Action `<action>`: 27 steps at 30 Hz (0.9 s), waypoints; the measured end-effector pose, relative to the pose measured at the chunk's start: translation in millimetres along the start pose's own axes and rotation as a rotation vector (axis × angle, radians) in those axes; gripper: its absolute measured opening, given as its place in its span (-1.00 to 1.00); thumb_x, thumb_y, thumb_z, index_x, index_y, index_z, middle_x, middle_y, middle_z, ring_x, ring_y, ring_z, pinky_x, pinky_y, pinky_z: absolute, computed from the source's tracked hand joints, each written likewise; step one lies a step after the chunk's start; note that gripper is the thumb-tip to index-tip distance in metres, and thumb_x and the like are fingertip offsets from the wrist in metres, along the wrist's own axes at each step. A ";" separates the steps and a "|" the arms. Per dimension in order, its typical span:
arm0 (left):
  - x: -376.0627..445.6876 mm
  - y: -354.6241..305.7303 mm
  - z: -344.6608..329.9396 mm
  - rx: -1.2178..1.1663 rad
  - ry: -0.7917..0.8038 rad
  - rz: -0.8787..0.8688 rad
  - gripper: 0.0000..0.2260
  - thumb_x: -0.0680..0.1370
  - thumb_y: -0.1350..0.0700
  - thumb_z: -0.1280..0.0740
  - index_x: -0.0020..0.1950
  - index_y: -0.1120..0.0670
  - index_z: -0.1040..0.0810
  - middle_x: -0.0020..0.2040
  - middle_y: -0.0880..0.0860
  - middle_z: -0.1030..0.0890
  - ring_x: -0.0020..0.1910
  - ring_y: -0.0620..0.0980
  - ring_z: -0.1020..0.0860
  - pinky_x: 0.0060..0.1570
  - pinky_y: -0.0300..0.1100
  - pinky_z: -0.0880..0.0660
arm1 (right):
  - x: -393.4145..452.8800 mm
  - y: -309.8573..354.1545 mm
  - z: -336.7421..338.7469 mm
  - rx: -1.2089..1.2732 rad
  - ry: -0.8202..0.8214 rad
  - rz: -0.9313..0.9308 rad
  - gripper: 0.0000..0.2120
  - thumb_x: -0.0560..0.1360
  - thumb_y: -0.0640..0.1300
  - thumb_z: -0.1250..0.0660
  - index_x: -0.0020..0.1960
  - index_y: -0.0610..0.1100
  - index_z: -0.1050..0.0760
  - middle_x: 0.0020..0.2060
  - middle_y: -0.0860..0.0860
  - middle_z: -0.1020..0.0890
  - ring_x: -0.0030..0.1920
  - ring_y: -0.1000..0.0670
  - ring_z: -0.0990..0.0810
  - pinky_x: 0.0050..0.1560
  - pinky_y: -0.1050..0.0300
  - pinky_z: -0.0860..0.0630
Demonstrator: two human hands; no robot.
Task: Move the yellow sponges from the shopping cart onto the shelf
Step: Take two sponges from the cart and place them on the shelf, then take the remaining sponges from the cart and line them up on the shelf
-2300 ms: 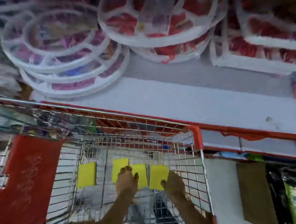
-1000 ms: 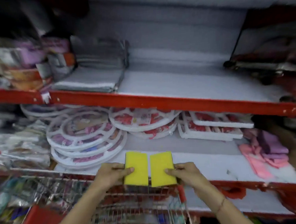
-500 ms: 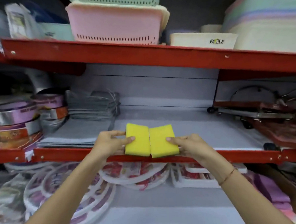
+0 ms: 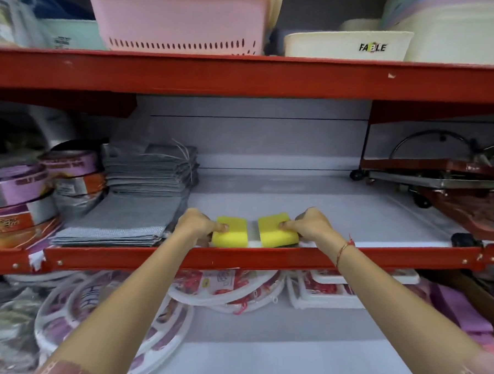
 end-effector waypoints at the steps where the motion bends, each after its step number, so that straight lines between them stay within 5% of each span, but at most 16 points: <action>1: -3.1 -0.7 2.5 0.052 -0.034 -0.021 -0.61 0.29 0.04 -0.58 -0.08 0.31 -0.63 -0.03 0.27 -0.69 -0.05 0.17 -0.69 0.01 0.09 -0.64 | -9.1 6.2 1.8 -0.064 -0.028 0.021 -0.66 0.36 0.04 -0.46 -0.36 -0.21 -0.50 -0.37 -0.13 -0.58 -0.24 -0.17 -0.58 -0.18 0.05 -0.49; 3: -11.5 -1.8 7.7 0.116 -0.123 -0.086 -0.64 0.36 -0.01 -0.52 0.00 0.23 -0.67 0.02 0.22 -0.70 0.02 0.15 -0.66 0.10 0.04 -0.61 | -22.9 12.2 3.6 -0.142 -0.116 0.092 -0.63 0.41 0.02 -0.40 0.04 -0.27 -0.60 -0.01 -0.19 -0.67 0.06 -0.20 -0.60 0.08 -0.01 -0.51; 5: -27.4 -1.1 12.4 0.101 -0.188 -0.188 -0.68 0.41 0.00 -0.47 0.05 0.17 -0.68 0.06 0.15 -0.70 0.06 0.10 -0.63 0.16 -0.07 -0.57 | -48.1 19.7 0.3 -0.093 -0.204 0.212 -0.57 0.42 -0.01 -0.38 0.21 -0.20 -0.54 0.18 -0.17 -0.62 0.19 -0.19 -0.56 0.23 -0.01 -0.47; 9: -67.8 14.2 14.9 0.010 -0.209 -0.370 -0.78 0.46 0.07 -0.43 0.02 0.16 -0.67 -0.08 0.09 -0.71 -0.07 -0.04 -0.65 0.01 -0.24 -0.52 | -107.7 20.3 -17.1 0.047 -0.288 0.366 -0.73 0.41 -0.04 -0.38 0.07 -0.10 -0.62 0.04 -0.06 -0.62 -0.05 -0.07 -0.63 0.09 0.06 -0.53; 14: -112.7 84.3 11.2 -0.069 -0.159 -0.372 -0.91 0.48 0.17 -0.39 -0.05 0.14 -0.66 -0.22 0.03 -0.66 -0.40 -0.42 -0.55 -0.32 -0.60 -0.44 | -165.5 -7.5 -72.7 0.166 -0.203 0.349 -0.89 0.40 -0.08 -0.41 -0.10 -0.07 -0.65 -0.11 -0.02 -0.65 -0.23 0.01 -0.63 -0.02 0.08 -0.57; 17: -132.2 143.3 5.3 -0.038 -0.130 -0.289 -0.90 0.52 0.17 -0.36 -0.02 0.14 -0.64 -0.21 0.04 -0.64 -0.29 -0.27 -0.58 -0.25 -0.51 -0.47 | -190.6 -39.3 -112.1 0.191 -0.115 0.276 -0.91 0.43 -0.09 -0.39 -0.11 -0.09 -0.63 -0.12 -0.06 -0.66 -0.24 0.00 -0.62 -0.09 0.03 -0.59; 21: -159.5 237.0 -3.3 0.016 -0.082 -0.080 -0.84 0.53 0.13 -0.35 0.02 0.17 -0.65 -0.12 0.12 -0.69 -0.09 0.04 -0.63 -0.02 -0.11 -0.56 | -229.0 -90.9 -167.3 0.172 0.041 0.141 -0.89 0.45 -0.11 -0.38 -0.08 -0.11 -0.64 -0.08 -0.05 -0.67 -0.19 -0.01 -0.63 -0.12 0.10 -0.57; 27: -205.5 366.4 -24.0 0.025 -0.016 0.279 -0.88 0.54 0.19 -0.33 -0.11 0.21 -0.63 -0.18 0.23 -0.64 -0.10 0.19 -0.62 -0.09 -0.06 -0.50 | -274.5 -165.3 -242.5 0.039 0.311 -0.072 -0.83 0.47 -0.18 -0.37 0.05 -0.18 -0.60 -0.16 0.01 -0.64 -0.13 0.05 -0.58 0.00 0.19 -0.54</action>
Point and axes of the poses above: each hand's wrist, its own x-axis towards the middle knuckle, its own z-axis out of the back of the hand, y = z × x, the point moved 5 cm from there along x, towards the middle knuckle
